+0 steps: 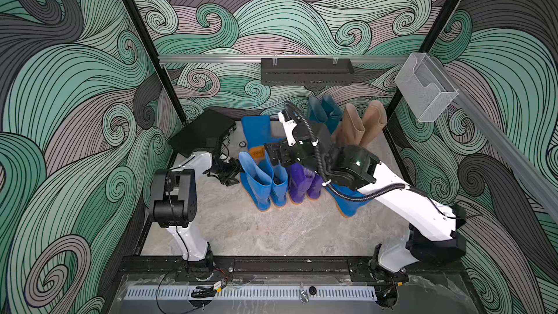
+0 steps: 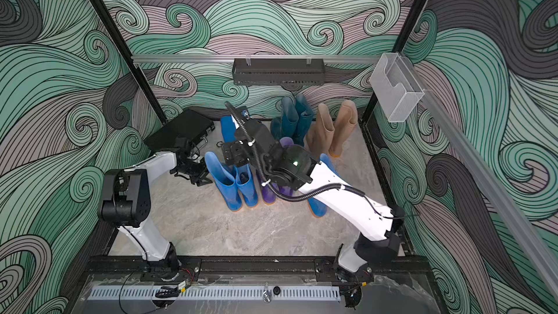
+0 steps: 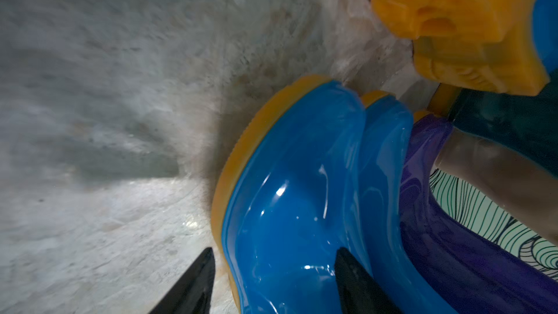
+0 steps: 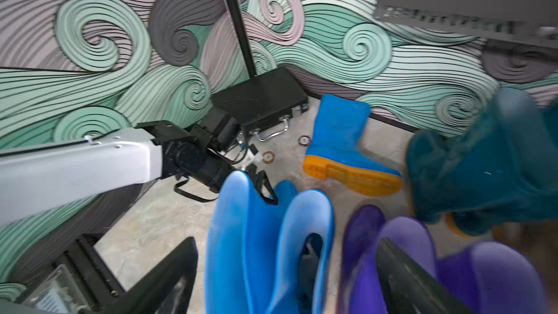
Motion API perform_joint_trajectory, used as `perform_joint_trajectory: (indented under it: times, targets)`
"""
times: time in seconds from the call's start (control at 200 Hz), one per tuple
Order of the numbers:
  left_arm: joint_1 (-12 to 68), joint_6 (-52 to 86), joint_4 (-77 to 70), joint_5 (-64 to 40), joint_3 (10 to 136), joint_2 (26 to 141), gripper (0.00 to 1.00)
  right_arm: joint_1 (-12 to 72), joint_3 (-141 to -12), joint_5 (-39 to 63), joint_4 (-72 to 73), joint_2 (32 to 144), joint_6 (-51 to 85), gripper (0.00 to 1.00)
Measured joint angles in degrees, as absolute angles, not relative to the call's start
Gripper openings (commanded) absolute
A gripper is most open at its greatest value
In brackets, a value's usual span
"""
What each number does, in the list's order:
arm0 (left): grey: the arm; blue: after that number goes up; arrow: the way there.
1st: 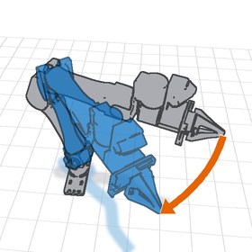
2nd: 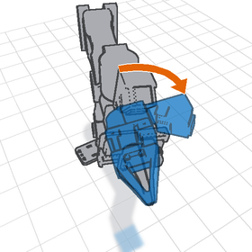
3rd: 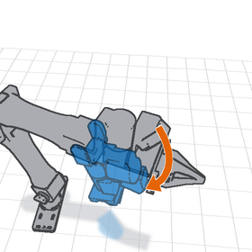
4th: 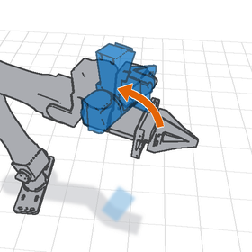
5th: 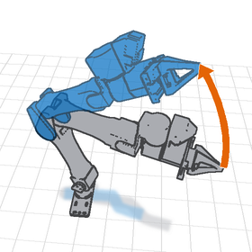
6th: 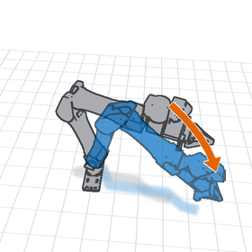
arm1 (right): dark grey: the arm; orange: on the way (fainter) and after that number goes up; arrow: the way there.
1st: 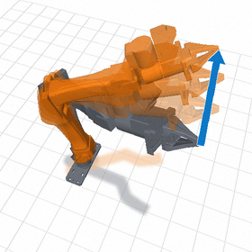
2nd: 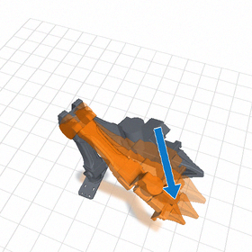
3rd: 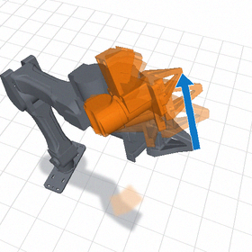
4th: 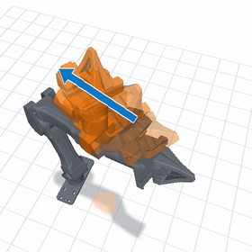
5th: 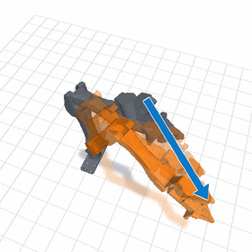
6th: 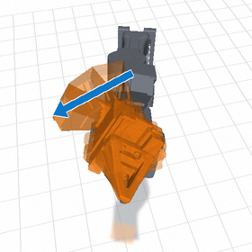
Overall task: Match and arrange rain boots in pairs
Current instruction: Pair a pair of rain boots at the center of the board, then pick up the rain boot at the center of the board.
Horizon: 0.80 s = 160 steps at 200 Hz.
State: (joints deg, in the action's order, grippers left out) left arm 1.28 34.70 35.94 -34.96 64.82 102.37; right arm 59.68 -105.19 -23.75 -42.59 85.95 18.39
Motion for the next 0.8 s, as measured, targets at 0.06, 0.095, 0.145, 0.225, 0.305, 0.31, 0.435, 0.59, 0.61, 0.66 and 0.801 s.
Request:
perform_joint_trajectory:
  times: [0.06, 0.095, 0.145, 0.225, 0.305, 0.31, 0.435, 0.59, 0.61, 0.66, 0.801]
  targets:
    - [2.1, 34.6, 35.9, -34.9, 65.1, 103.0, 0.65, 58.0, -100.2, -26.2, -43.7, 81.2, 18.4, 0.95]
    - [2.4, 34.5, 35.9, -34.5, 65.1, 103.1, 0.65, 57.1, -97.4, -27.4, -44.5, 78.5, 18.4, 0.95]
    - [2.4, 34.4, 36.1, -34.1, 65.2, 102.7, 0.65, 55.6, -93.9, -29.2, -46.0, 74.6, 18.4, 0.95]
    - [2.4, 33.6, 37.1, -32.2, 65.3, 101.3, 0.66, 53.7, -90.0, -31.6, -48.5, 68.7, 18.5, 0.96]
    - [2.4, 32.5, 39.5, -29.8, 66.3, 98.9, 0.67, 51.5, -87.2, -33.1, -50.7, 63.3, 18.7, 0.97]
    - [2.4, 32.4, 39.6, -29.7, 66.4, 98.8, 0.67, 51.3, -87.0, -33.1, -50.9, 62.9, 18.7, 0.97]
    - [2.4, 29.9, 43.3, -25.5, 71.1, 94.2, 0.70, 45.9, -82.7, -34.6, -54.8, 56.2, 19.8, 0.98]
    - [2.4, 26.9, 44.6, -23.1, 77.9, 91.2, 0.74, 38.5, -77.9, -34.1, -58.8, 52.3, 20.2, 0.99]
    - [2.4, 26.5, 44.6, -23.0, 78.8, 91.3, 0.74, 37.3, -77.3, -33.6, -59.1, 52.1, 20.2, 0.99]
    - [2.4, 25.8, 44.7, -22.8, 80.8, 91.8, 0.75, 34.5, -75.7, -32.0, -59.7, 51.9, 20.2, 0.99]
    - [2.5, 23.4, 45.5, -22.6, 86.8, 97.2, 0.77, 28.3, -71.7, -26.3, -60.8, 53.3, 20.5, 0.99]
